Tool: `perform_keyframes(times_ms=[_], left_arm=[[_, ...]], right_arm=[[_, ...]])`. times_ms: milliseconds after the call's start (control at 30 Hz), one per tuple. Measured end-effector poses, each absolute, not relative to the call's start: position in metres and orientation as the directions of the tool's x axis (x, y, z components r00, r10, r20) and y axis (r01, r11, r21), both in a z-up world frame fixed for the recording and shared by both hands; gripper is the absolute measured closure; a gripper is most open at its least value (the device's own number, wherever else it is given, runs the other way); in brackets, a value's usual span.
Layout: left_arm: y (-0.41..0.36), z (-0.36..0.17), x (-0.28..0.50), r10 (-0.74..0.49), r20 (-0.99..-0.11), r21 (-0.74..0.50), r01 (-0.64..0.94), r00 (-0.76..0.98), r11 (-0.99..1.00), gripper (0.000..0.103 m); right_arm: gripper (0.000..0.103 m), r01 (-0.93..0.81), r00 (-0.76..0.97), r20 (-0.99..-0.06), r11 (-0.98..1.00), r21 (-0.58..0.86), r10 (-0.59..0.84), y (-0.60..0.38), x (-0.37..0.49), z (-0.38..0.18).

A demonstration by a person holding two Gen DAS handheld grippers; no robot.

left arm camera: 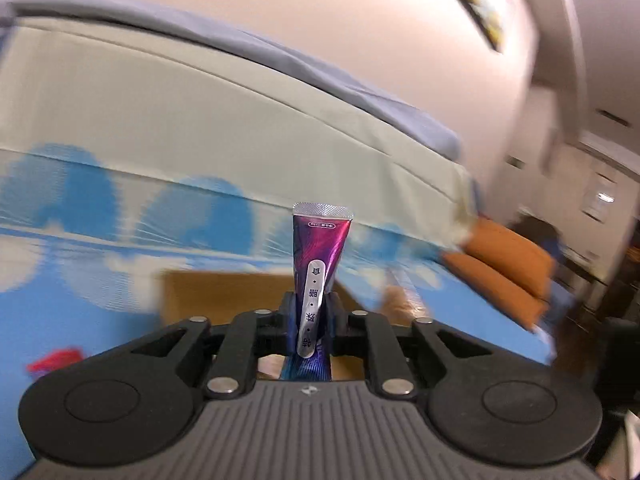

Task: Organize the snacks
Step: 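Drop the cookie bag into the box with the right tool while the left releases the tube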

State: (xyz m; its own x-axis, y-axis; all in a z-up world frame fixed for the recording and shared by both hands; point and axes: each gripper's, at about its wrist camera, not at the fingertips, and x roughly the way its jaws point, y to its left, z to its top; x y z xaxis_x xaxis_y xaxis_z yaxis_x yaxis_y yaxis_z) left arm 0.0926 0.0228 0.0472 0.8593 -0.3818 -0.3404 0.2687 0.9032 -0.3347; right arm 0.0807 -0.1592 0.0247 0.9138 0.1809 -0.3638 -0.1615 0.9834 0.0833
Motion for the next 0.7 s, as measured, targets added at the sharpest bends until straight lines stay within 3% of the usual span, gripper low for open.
perform_keyframes(times_ms=[67, 133, 267, 400, 533, 567, 700], left_arm=[[0.011, 0.048, 0.091, -0.369, -0.34, -0.294, 0.275, 0.865, 0.915, 0.041], [0.017, 0.051, 0.085, -0.338, -0.311, -0.27, 0.258, 0.888, 0.928, 0.03], [0.07, 0.063, 0.065, -0.193, -0.283, -0.298, 0.105, 0.94, 0.949, 0.03], [0.135, 0.075, 0.032, 0.169, -0.293, -0.206, -0.235, 0.941, 0.95, 0.028], [0.189, 0.075, 0.003, 0.653, -0.277, 0.072, -0.663, 0.705, 0.745, 0.027], [0.201, 0.076, -0.004, 0.735, -0.259, 0.116, -0.735, 0.627, 0.668, 0.023], [0.252, 0.075, -0.031, 0.903, -0.232, 0.155, -0.903, 0.362, 0.402, 0.017]], right_arm=[[0.049, -0.104, 0.917, -0.379, 0.992, 0.068, 0.122, -0.168, 0.085, 0.021], [0.034, -0.046, 0.916, -0.394, 0.996, 0.076, 0.072, -0.177, 0.088, 0.019], [0.031, -0.038, 0.913, -0.4, 0.993, 0.108, 0.079, -0.177, 0.091, 0.017], [0.031, -0.119, 0.91, -0.385, 0.987, 0.108, 0.152, -0.156, 0.089, 0.018], [0.031, -0.22, 0.893, -0.375, 0.969, 0.117, 0.248, -0.126, 0.082, 0.019], [0.031, -0.249, 0.887, -0.371, 0.962, 0.115, 0.274, -0.116, 0.08, 0.019], [0.031, -0.347, 0.862, -0.358, 0.933, 0.101, 0.359, -0.082, 0.07, 0.019]])
